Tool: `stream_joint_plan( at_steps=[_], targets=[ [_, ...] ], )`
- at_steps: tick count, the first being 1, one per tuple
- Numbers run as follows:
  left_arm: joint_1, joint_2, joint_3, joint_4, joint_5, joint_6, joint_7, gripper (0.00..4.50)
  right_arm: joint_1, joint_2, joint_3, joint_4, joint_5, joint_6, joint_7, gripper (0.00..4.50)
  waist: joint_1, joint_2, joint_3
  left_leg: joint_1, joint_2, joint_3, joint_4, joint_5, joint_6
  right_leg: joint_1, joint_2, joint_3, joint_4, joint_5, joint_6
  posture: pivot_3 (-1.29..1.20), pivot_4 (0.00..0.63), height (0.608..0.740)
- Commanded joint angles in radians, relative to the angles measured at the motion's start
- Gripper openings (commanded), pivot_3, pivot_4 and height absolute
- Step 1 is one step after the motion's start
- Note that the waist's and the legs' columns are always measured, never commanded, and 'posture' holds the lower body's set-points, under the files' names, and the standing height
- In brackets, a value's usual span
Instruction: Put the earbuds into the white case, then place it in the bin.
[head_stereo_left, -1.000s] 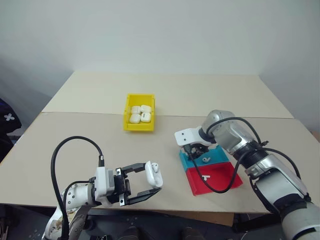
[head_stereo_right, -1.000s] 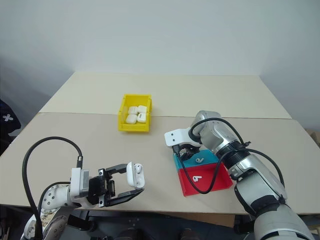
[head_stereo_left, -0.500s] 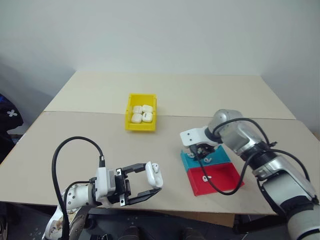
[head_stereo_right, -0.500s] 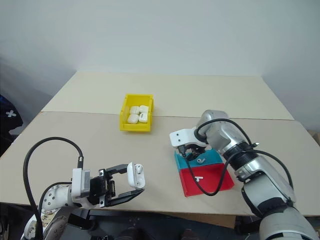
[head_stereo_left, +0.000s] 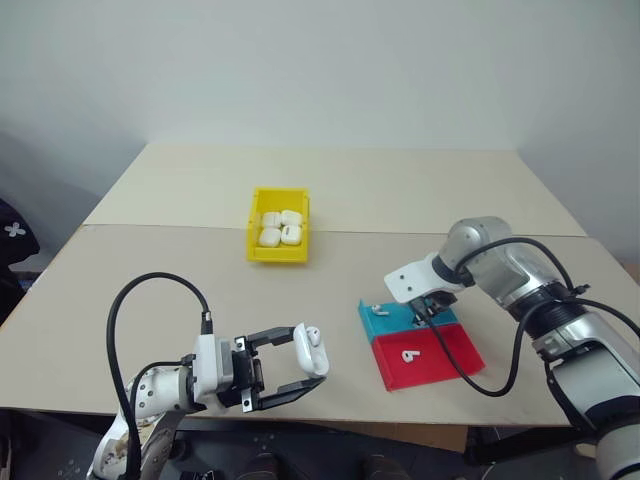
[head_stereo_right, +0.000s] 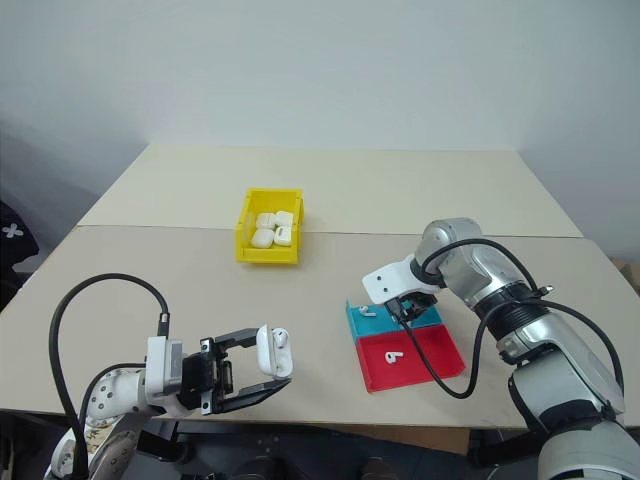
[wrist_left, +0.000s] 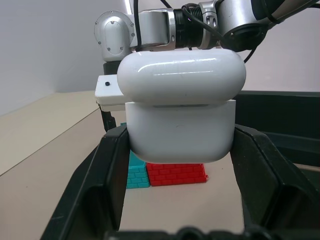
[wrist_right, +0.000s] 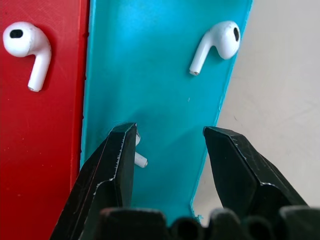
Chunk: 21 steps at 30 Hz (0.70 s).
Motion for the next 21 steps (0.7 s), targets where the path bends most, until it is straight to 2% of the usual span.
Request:
stream_joint_plan(
  at_steps=[1, 13, 21],
  targets=[
    [0.003, -0.002, 0.002, -0.030, -0.004, -0.026, 0.009, 2.74, -0.032, 0.008, -0.042, 0.008, 0.017, -0.020, -0.002, 2.60, -0.001, 0.000, 0.000, 0.000, 0.000, 0.000, 0.000, 0.000, 0.000, 0.000, 0.000, 0.000, 0.000, 0.000, 0.000, 0.00, 0.150, 0.740],
    [0.009, -0.001, -0.004, -0.038, -0.001, -0.025, 0.019, 2.74, -0.126, -0.046, -0.036, 0.175, 0.059, -0.420, 0.071, 2.60, 0.000, 0.000, 0.000, 0.000, 0.000, 0.000, 0.000, 0.000, 0.000, 0.000, 0.000, 0.000, 0.000, 0.000, -0.001, 0.00, 0.150, 0.740],
    [0.014, -0.001, -0.009, -0.042, 0.004, -0.026, 0.027, 2.74, -0.198, -0.039, 0.058, 0.356, 0.051, -0.724, 0.081, 2.60, -0.001, 0.000, 0.000, 0.001, 0.000, 0.000, 0.000, 0.000, 0.000, 0.001, 0.000, 0.000, 0.000, 0.000, -0.001, 0.00, 0.150, 0.740]
  ],
)
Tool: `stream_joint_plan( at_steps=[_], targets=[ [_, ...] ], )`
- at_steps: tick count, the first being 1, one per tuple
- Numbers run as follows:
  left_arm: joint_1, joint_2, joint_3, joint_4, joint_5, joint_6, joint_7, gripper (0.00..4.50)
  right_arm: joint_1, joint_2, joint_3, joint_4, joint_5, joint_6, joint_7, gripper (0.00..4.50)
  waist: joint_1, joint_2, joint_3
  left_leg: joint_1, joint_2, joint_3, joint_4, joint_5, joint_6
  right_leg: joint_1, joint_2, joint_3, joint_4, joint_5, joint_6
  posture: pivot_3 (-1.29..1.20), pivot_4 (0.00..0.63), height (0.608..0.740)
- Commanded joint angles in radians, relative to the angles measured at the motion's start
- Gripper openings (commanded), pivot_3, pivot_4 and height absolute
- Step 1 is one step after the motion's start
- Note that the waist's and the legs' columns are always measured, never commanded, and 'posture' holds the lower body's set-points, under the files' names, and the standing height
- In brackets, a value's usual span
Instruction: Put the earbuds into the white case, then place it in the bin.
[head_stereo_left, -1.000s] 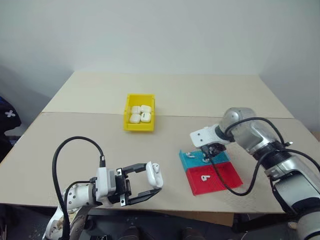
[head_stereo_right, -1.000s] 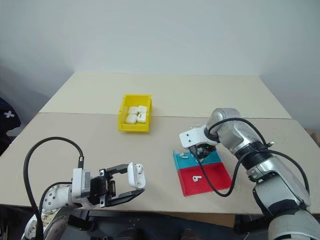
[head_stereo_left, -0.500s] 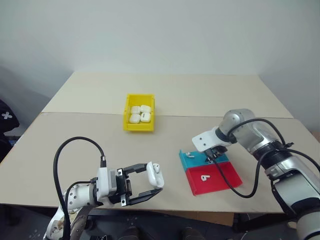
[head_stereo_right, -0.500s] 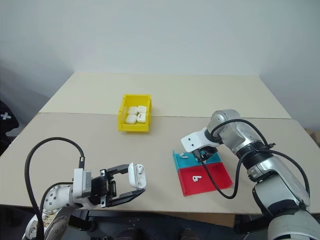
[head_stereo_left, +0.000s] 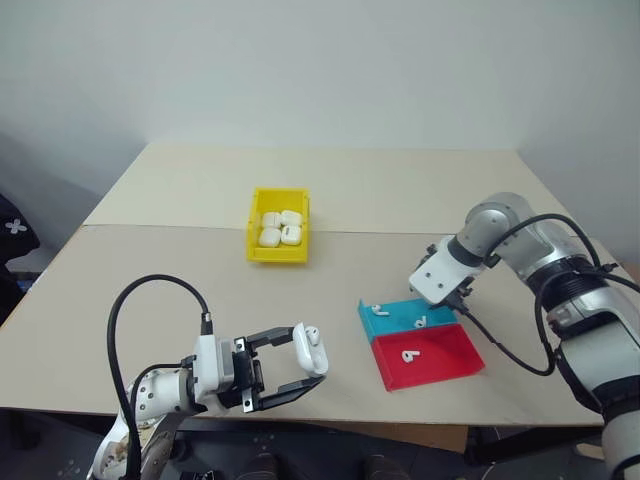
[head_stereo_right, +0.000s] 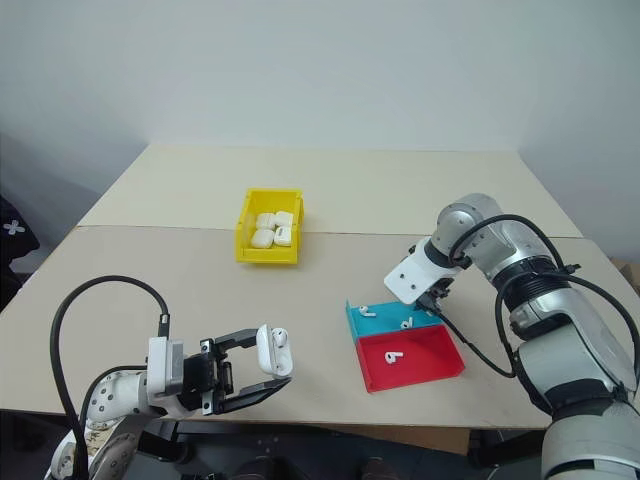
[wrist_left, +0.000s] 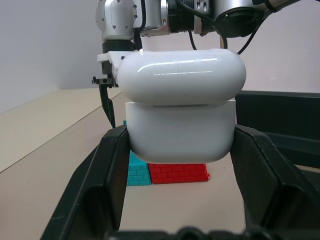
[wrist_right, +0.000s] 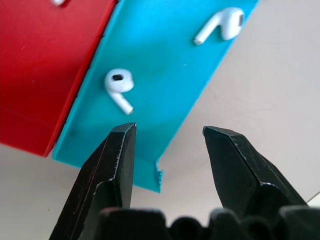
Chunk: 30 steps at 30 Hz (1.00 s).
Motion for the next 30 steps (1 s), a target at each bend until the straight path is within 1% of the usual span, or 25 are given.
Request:
stream_joint_plan(
  at_steps=[1, 6, 14, 30],
  targets=[
    [0.006, -0.001, -0.004, -0.041, 0.000, -0.025, 0.009, 2.74, -0.052, 0.001, 0.033, 0.056, 0.024, -0.122, 0.054, 2.60, 0.000, 0.000, 0.000, 0.000, 0.000, 0.000, 0.000, 0.000, 0.000, 0.000, 0.000, 0.000, 0.000, 0.000, 0.000, 0.00, 0.150, 0.740],
    [0.014, 0.002, -0.004, -0.044, 0.004, -0.027, 0.013, 2.74, -0.081, 0.026, 0.063, 0.137, -0.007, -0.244, 0.052, 2.60, -0.002, 0.000, 0.000, 0.001, 0.000, 0.000, 0.000, 0.000, 0.000, 0.000, 0.000, 0.000, 0.001, 0.000, 0.000, 0.00, 0.150, 0.740],
    [0.024, 0.006, -0.001, -0.050, 0.007, -0.030, 0.018, 2.74, -0.093, 0.055, 0.092, 0.204, 0.011, -0.343, 0.054, 2.60, -0.001, 0.000, 0.000, 0.001, 0.000, 0.000, 0.000, 0.000, 0.000, 0.000, 0.000, 0.000, 0.001, 0.000, 0.000, 0.00, 0.150, 0.740],
    [0.030, 0.001, -0.016, -0.048, 0.025, -0.045, 0.023, 2.74, -0.094, 0.109, 0.100, 0.256, -0.015, -0.409, 0.026, 2.60, 0.000, 0.000, 0.000, 0.001, 0.000, 0.000, 0.000, 0.000, 0.000, 0.001, 0.000, 0.000, 0.001, 0.000, 0.000, 0.00, 0.150, 0.740]
  ],
)
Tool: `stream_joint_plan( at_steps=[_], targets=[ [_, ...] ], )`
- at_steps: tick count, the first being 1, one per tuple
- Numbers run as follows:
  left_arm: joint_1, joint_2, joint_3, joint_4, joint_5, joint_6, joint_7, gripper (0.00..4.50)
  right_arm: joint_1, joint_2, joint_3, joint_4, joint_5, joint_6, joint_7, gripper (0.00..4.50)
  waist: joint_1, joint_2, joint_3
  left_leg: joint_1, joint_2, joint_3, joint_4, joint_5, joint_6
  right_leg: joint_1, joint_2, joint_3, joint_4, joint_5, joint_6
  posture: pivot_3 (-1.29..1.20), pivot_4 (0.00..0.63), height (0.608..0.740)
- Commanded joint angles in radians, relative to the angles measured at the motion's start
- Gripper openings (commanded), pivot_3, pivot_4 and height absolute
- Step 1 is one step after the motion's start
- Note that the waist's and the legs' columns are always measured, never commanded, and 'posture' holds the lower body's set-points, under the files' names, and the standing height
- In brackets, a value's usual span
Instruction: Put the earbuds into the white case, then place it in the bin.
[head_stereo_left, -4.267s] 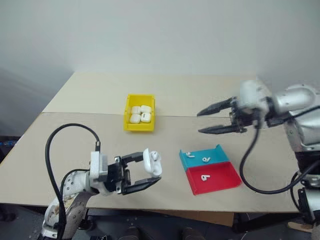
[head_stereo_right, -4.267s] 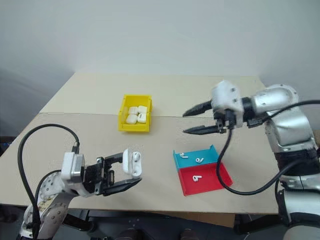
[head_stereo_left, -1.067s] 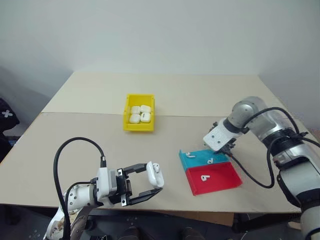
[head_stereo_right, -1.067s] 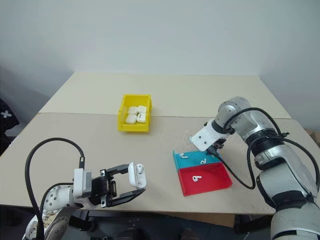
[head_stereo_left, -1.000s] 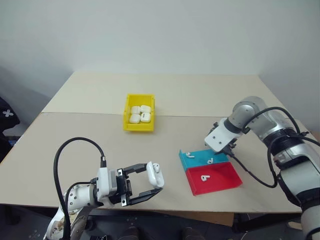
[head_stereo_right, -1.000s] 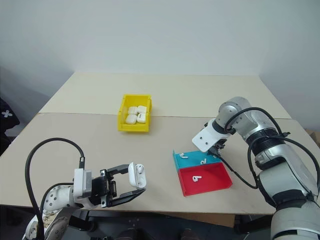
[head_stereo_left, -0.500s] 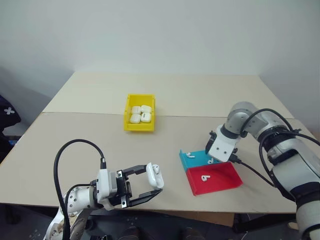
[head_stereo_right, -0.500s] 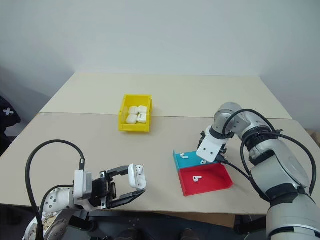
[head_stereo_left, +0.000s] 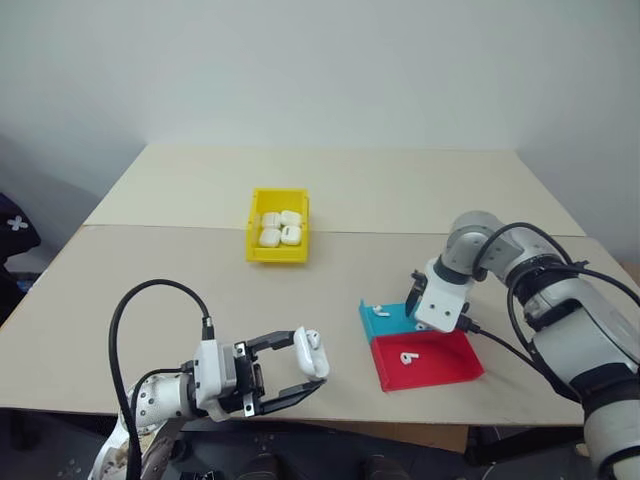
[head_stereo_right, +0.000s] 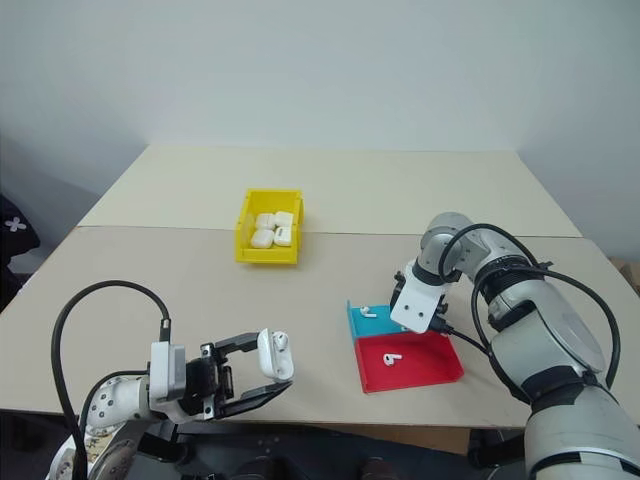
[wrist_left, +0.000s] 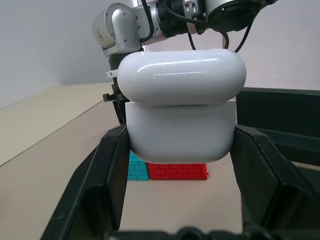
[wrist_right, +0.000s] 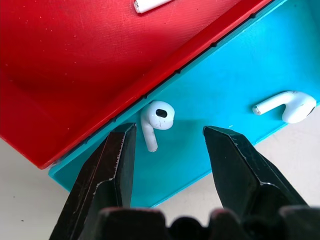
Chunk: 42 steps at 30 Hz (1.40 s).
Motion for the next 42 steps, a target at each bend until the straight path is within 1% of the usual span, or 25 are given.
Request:
stream_joint_plan(
  at_steps=[1, 9, 15, 20, 25, 31, 39, 42],
  targets=[
    [0.004, -0.001, -0.007, -0.037, 0.005, -0.027, 0.006, 2.74, -0.035, 0.008, -0.011, 0.002, -0.002, -0.020, 0.022, 2.60, 0.000, 0.000, 0.000, 0.000, 0.000, 0.000, 0.000, 0.000, 0.000, 0.000, 0.000, 0.000, 0.000, 0.000, 0.000, 0.00, 0.150, 0.740],
    [0.005, -0.003, -0.013, -0.033, 0.013, -0.035, 0.009, 2.74, -0.048, 0.030, -0.023, 0.023, -0.072, 0.063, -0.044, 2.60, 0.000, 0.000, 0.000, 0.000, 0.000, 0.000, 0.000, 0.000, 0.000, 0.000, 0.000, 0.000, 0.001, 0.000, 0.000, 0.00, 0.150, 0.740],
    [0.009, -0.001, -0.015, -0.032, 0.018, -0.039, 0.010, 2.74, -0.051, 0.038, -0.032, 0.021, -0.088, 0.140, -0.050, 2.60, 0.000, 0.000, 0.000, 0.000, 0.000, 0.000, 0.000, 0.000, 0.000, 0.000, 0.000, 0.000, 0.001, 0.000, 0.000, 0.00, 0.150, 0.740],
    [0.010, 0.002, -0.016, -0.032, 0.017, -0.041, 0.009, 2.74, -0.050, 0.026, -0.038, 0.019, -0.028, 0.076, 0.023, 2.60, 0.000, 0.000, 0.000, 0.000, 0.000, 0.000, 0.000, 0.000, 0.000, 0.000, 0.000, 0.000, 0.001, 0.000, 0.000, 0.00, 0.150, 0.740],
    [0.009, 0.000, -0.019, -0.031, 0.020, -0.043, 0.010, 2.74, -0.048, 0.033, -0.028, 0.033, -0.008, 0.015, 0.038, 2.60, -0.001, 0.000, 0.000, 0.000, 0.000, 0.000, 0.000, 0.000, 0.000, 0.000, 0.000, 0.000, 0.001, 0.000, 0.000, 0.00, 0.150, 0.740],
    [0.011, -0.001, -0.021, -0.029, 0.024, -0.048, 0.012, 2.74, -0.044, 0.059, -0.029, 0.058, 0.035, -0.010, 0.052, 2.60, -0.003, 0.000, 0.000, 0.001, 0.000, 0.000, 0.000, 0.000, 0.000, 0.000, 0.000, 0.000, 0.002, 0.000, 0.000, 0.00, 0.150, 0.740],
    [0.021, 0.001, -0.021, -0.037, 0.032, -0.050, 0.020, 2.74, -0.060, 0.085, -0.023, 0.109, -0.045, 0.011, -0.035, 2.60, -0.001, 0.000, 0.000, 0.003, 0.000, 0.000, 0.000, 0.000, 0.000, 0.000, 0.000, 0.000, 0.008, -0.002, -0.003, 0.00, 0.150, 0.740],
    [0.025, 0.002, -0.022, -0.036, 0.034, -0.054, 0.020, 2.74, -0.064, 0.083, -0.028, 0.114, -0.060, 0.034, -0.035, 2.60, -0.002, 0.000, 0.000, 0.003, 0.000, 0.000, 0.000, 0.000, 0.000, 0.000, 0.000, 0.000, 0.008, -0.003, -0.003, 0.00, 0.150, 0.740]
  ],
)
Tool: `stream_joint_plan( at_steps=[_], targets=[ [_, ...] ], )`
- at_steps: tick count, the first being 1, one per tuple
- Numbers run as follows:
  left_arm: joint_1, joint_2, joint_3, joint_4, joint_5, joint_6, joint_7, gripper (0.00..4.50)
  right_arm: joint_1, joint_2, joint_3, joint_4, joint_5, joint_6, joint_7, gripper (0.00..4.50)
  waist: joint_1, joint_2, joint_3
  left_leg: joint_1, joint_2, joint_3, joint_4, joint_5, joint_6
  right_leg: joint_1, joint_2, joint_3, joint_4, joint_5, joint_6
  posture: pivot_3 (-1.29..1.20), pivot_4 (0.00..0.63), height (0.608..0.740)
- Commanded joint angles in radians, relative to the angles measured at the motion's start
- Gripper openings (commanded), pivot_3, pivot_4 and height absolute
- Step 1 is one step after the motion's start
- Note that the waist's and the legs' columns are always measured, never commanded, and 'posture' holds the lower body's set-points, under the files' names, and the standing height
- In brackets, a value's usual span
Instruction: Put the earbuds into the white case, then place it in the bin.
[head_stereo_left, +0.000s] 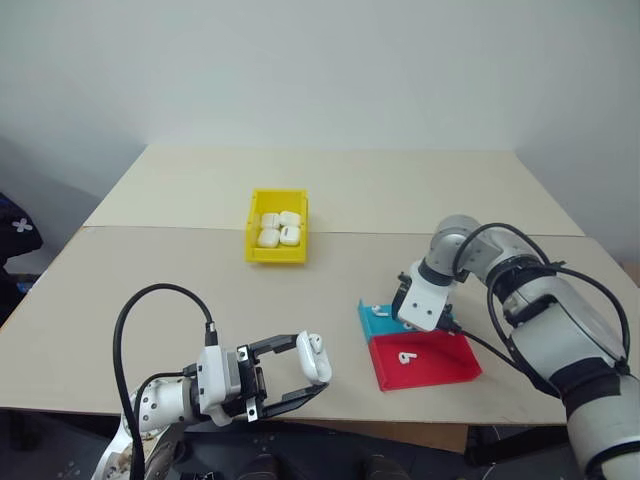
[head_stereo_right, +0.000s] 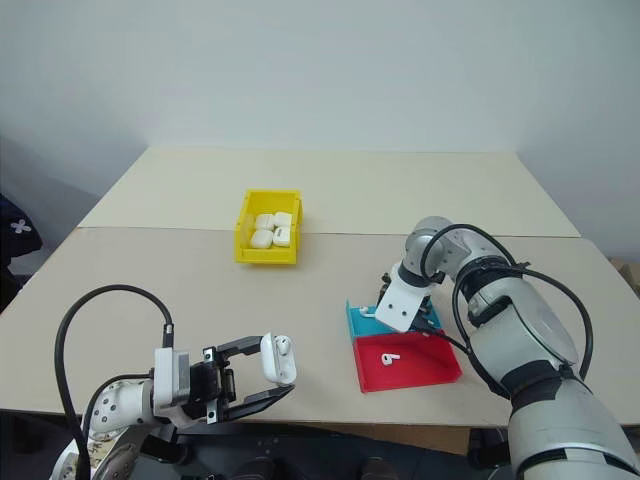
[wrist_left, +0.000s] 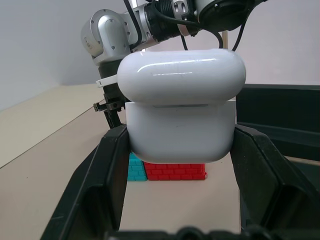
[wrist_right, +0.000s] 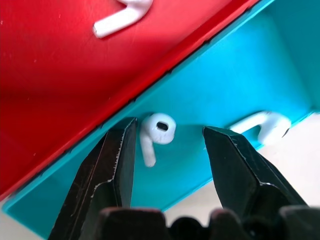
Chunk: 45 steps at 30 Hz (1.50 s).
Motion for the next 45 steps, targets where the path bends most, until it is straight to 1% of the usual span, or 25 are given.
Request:
stream_joint_plan(
  at_steps=[1, 5, 9, 16, 24, 33, 36, 38, 45],
  targets=[
    [0.008, 0.002, -0.005, -0.036, 0.002, -0.032, 0.002, 2.74, -0.033, -0.009, -0.020, 0.007, -0.015, 0.030, 0.014, 2.60, 0.000, 0.000, 0.000, 0.000, 0.000, 0.000, 0.000, 0.000, 0.000, 0.000, 0.000, 0.000, 0.000, 0.000, 0.000, 0.00, 0.150, 0.740],
    [0.002, 0.002, -0.009, -0.033, 0.001, -0.030, 0.002, 2.74, -0.033, 0.001, -0.032, -0.007, 0.030, 0.156, 0.084, 2.60, 0.000, 0.000, 0.000, 0.000, 0.000, 0.000, 0.000, 0.000, 0.000, 0.000, 0.000, 0.000, 0.000, 0.000, 0.000, 0.00, 0.150, 0.740],
    [-0.006, 0.001, -0.015, -0.021, 0.001, -0.035, -0.003, 2.74, -0.033, 0.005, -0.015, -0.019, 0.075, 0.217, 0.089, 2.60, 0.000, 0.000, 0.000, 0.000, 0.000, 0.000, 0.000, 0.000, 0.000, 0.000, 0.000, 0.000, 0.000, 0.000, 0.000, 0.00, 0.150, 0.740],
    [-0.007, 0.004, -0.020, -0.017, 0.005, -0.044, -0.005, 2.74, -0.030, 0.011, -0.006, -0.040, 0.056, 0.257, 0.089, 2.60, 0.000, 0.000, 0.000, 0.000, 0.000, 0.000, 0.000, 0.000, 0.000, 0.000, 0.000, 0.000, 0.000, 0.000, 0.000, 0.00, 0.150, 0.740],
    [0.003, 0.007, -0.024, -0.021, 0.013, -0.053, -0.002, 2.74, -0.020, 0.007, 0.030, -0.079, 0.072, 0.298, 0.089, 2.60, 0.000, 0.000, 0.000, 0.000, 0.000, 0.000, 0.000, 0.000, 0.000, 0.000, 0.000, 0.000, 0.001, -0.001, 0.000, 0.00, 0.150, 0.740],
    [0.002, 0.004, -0.029, -0.014, 0.020, -0.061, -0.005, 2.74, 0.000, 0.000, 0.036, -0.111, 0.077, 0.261, 0.089, 2.60, 0.000, 0.000, 0.000, 0.000, 0.000, 0.000, 0.000, 0.000, 0.000, 0.000, 0.000, 0.000, 0.001, -0.001, 0.000, 0.00, 0.150, 0.740],
    [0.003, 0.006, -0.028, -0.014, 0.020, -0.062, -0.006, 2.74, 0.005, -0.005, 0.033, -0.118, 0.087, 0.244, 0.089, 2.06, 0.000, 0.000, 0.000, 0.000, 0.000, 0.000, 0.000, 0.000, 0.000, 0.000, 0.000, 0.000, 0.000, -0.001, 0.000, 0.00, 0.150, 0.740],
    [0.001, 0.008, -0.028, -0.016, 0.018, -0.060, -0.005, 2.74, 0.007, -0.007, 0.028, -0.123, 0.085, 0.244, 0.089, 1.40, 0.000, 0.000, 0.000, 0.000, 0.000, 0.000, 0.000, 0.000, 0.000, 0.000, 0.000, 0.000, 0.000, -0.001, 0.000, 0.00, 0.150, 0.740],
    [0.001, 0.011, -0.030, -0.015, 0.014, -0.060, -0.005, 2.74, 0.014, -0.017, 0.027, -0.137, 0.086, 0.240, 0.089, 1.40, 0.000, 0.000, 0.000, 0.000, 0.000, 0.000, 0.000, 0.000, 0.000, 0.000, 0.000, 0.000, 0.000, -0.001, 0.000, 0.00, 0.150, 0.740]
  ],
)
